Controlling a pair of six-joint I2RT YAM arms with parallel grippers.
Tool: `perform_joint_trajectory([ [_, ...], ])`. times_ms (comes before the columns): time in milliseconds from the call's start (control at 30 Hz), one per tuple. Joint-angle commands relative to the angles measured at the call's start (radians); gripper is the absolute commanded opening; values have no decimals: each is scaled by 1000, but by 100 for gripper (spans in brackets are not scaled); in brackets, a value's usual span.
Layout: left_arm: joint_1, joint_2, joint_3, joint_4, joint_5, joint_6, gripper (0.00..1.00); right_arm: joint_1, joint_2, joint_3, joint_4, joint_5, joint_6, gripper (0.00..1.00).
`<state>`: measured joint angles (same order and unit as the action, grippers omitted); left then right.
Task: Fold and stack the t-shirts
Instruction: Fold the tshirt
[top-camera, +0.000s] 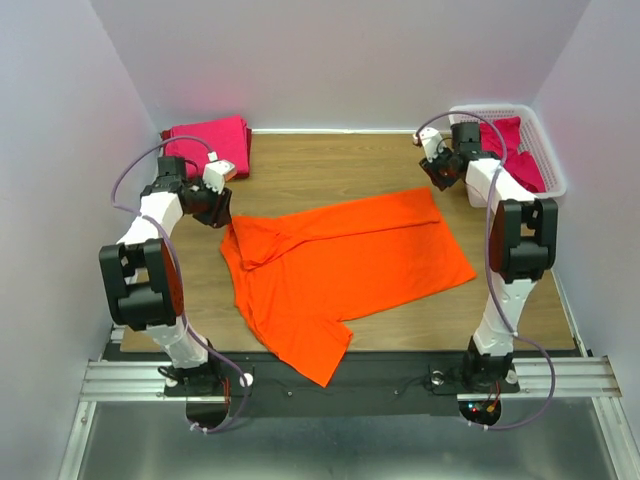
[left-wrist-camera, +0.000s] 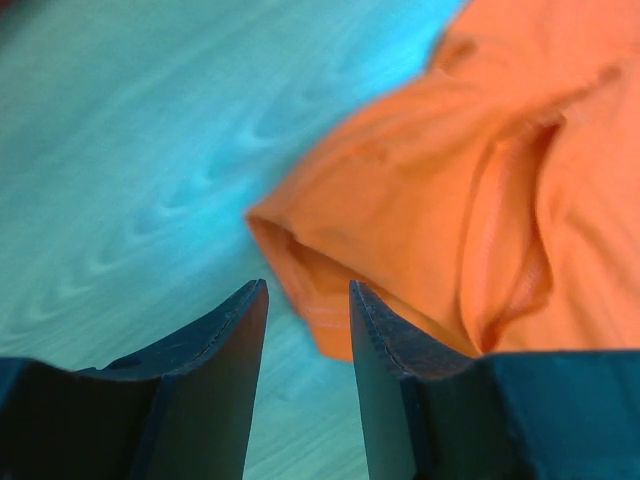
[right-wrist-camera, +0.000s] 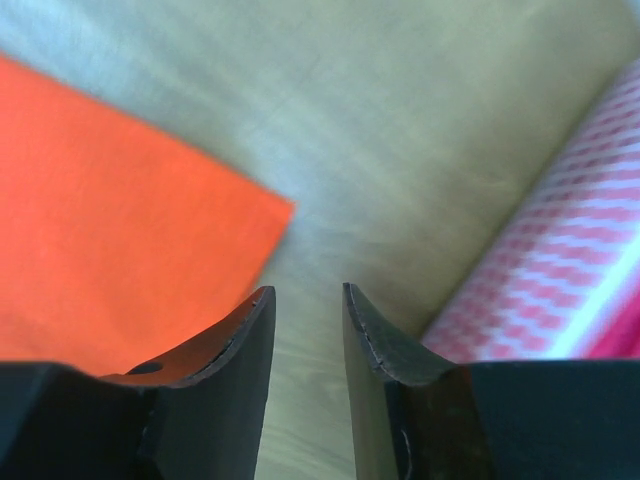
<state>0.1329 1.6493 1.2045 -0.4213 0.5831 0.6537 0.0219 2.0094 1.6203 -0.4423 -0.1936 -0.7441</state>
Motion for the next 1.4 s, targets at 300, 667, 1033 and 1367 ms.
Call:
perform_joint_trajectory([
  [300,-108,-149,-189,-271,106,231,68,223,-14,89,-211,-208,241,40],
  [667,-251,-123,-270,-120,-68,161,68,248,42,131,-213,-237,335,40],
  [1033,-276,-85,-249,-68,-143,139,57,247,12,86,-214,-210,307,39],
  [1367,-309,-147,-174,-263,-12,173,0,239,-1,73,-213,-165,284,38],
])
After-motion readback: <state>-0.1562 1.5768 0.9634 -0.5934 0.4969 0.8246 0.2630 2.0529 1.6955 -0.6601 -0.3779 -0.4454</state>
